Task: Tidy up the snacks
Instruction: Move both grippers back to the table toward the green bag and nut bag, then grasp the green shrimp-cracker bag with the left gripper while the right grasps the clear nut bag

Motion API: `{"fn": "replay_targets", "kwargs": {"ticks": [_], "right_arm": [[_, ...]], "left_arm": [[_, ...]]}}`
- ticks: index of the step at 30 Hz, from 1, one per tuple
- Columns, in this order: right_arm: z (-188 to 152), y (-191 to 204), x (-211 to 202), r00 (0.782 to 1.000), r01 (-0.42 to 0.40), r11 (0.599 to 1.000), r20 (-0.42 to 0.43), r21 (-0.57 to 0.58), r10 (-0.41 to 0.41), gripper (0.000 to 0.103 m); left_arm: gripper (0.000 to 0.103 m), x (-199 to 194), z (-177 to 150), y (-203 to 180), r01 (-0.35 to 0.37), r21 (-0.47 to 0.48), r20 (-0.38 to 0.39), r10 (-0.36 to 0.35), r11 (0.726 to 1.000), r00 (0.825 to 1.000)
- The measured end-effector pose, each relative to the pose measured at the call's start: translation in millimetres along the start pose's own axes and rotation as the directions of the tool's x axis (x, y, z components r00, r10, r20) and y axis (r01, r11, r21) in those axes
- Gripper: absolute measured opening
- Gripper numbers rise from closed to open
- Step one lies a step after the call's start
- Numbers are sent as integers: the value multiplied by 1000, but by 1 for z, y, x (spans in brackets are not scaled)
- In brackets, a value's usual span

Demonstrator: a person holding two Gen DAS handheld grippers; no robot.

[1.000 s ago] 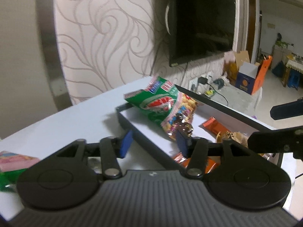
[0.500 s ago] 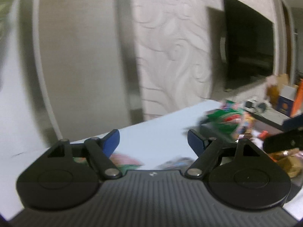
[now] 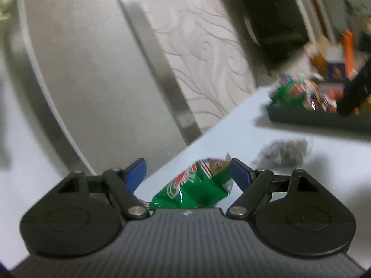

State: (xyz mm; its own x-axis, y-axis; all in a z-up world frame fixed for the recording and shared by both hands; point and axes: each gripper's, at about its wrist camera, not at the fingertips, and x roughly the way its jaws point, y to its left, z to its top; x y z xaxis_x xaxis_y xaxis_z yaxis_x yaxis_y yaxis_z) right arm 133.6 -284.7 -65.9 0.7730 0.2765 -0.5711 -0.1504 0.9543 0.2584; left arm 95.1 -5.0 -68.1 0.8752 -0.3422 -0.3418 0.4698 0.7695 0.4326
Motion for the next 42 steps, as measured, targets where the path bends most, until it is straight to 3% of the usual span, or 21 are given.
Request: {"fn": "replay_targets", "kwargs": {"ticks": [5,14,19,24,32,36,39,42], "right_arm": [[-4,6,6,1000,2,1000,-13,24,-2,87],[-18,10,12,997,63,996,-50,69,-59,87],[-20,18,21,995,76,997,-64,26,-74,87],[2,27,43,996,70,995,-52,-68,-74,88],[25,22,117,973,99,983,-192,-156,-129,96],[26,24,141,959,104,970,-235,-222,-157,97],[24,22,156,946,104,963,-275,-249,-174,98],[20,12,163,943,95,973,-295,-212,-156,103]], "left_arm": [[81,16,-13,7,111,172,-31,-108,979,994],[82,56,-27,21,253,274,-93,-236,928,967],[82,67,-27,19,304,250,-88,-292,919,953],[82,71,-23,22,332,190,-68,-325,924,943],[82,72,-19,33,338,147,-20,-339,930,941],[82,80,-20,32,365,140,-47,-362,920,931],[82,90,-23,27,406,125,-94,-397,905,913],[82,96,-24,24,422,90,-115,-412,902,904]]}}
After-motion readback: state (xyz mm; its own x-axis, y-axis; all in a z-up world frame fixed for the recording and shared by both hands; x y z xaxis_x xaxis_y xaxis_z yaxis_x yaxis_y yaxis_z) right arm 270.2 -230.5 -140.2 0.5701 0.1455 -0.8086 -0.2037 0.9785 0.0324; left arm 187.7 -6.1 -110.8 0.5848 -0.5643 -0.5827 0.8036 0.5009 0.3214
